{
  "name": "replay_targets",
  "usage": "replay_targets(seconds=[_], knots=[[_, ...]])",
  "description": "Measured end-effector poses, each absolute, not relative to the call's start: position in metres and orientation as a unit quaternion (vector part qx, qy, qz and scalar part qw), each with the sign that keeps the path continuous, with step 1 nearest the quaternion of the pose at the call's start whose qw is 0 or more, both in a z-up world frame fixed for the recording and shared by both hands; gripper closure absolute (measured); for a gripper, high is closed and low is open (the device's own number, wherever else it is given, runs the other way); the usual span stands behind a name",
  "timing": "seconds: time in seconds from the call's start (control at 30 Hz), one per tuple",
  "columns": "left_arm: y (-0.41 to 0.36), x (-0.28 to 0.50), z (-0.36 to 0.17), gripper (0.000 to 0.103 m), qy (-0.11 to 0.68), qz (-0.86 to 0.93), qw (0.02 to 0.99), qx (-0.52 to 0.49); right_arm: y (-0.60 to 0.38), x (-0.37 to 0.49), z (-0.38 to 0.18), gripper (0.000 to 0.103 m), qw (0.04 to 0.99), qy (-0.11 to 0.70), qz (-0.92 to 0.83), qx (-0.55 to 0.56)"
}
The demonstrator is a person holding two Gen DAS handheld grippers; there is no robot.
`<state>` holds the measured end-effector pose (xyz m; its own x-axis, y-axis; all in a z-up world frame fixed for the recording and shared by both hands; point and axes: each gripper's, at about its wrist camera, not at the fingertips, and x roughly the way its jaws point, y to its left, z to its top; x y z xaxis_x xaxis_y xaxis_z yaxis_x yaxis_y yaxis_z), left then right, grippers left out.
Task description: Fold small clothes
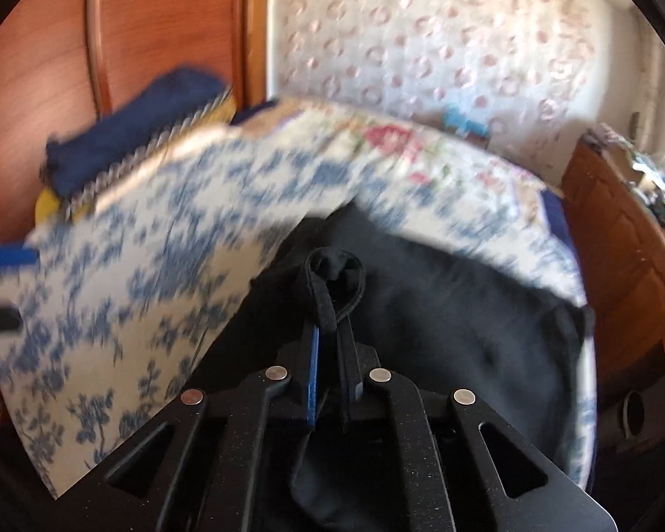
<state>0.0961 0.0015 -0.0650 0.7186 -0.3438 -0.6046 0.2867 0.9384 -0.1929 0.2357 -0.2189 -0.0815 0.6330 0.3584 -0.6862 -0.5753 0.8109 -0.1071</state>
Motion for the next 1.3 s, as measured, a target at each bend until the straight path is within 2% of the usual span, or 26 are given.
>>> replay_targets(seconds=[0.27,0.57,0.6,0.67,0.7,1.03,1.3], knots=[[-0.005,0.095,-0.069,0.044,0.338,-0.180,0.923,-0.038,-0.271,0.297,-0.030,0.100,0.922,0.309,0.162,-0.170],[-0.010,0.093,-0.073,0.044,0.345,-0.184,0.920,-0.030,-0.316,0.382,-0.067,0.100,0.899,0.377,0.006,-0.224],[-0.010,0.093,-0.073,0.044,0.345,-0.185,0.920,-0.031,-0.316,0.381,-0.071,0.095,0.896,0.378,0.008,-0.231],[-0.011,0.093,-0.074,0.044,0.346,-0.185,0.919,-0.032,-0.316,0.377,-0.073,0.068,0.896,0.378,0.005,-0.235],[-0.011,0.093,-0.075,0.044,0.347,-0.185,0.919,-0.032,-0.319,0.372,-0.072,0.065,0.897,0.375,0.009,-0.233],[-0.031,0.091,-0.072,0.044,0.344,-0.197,0.918,-0.016,-0.317,0.288,-0.058,0.064,0.913,0.347,0.110,-0.186],[-0.050,0.090,-0.077,0.044,0.351,-0.211,0.912,-0.003,-0.329,0.210,-0.071,0.063,0.925,0.326,0.138,-0.138]])
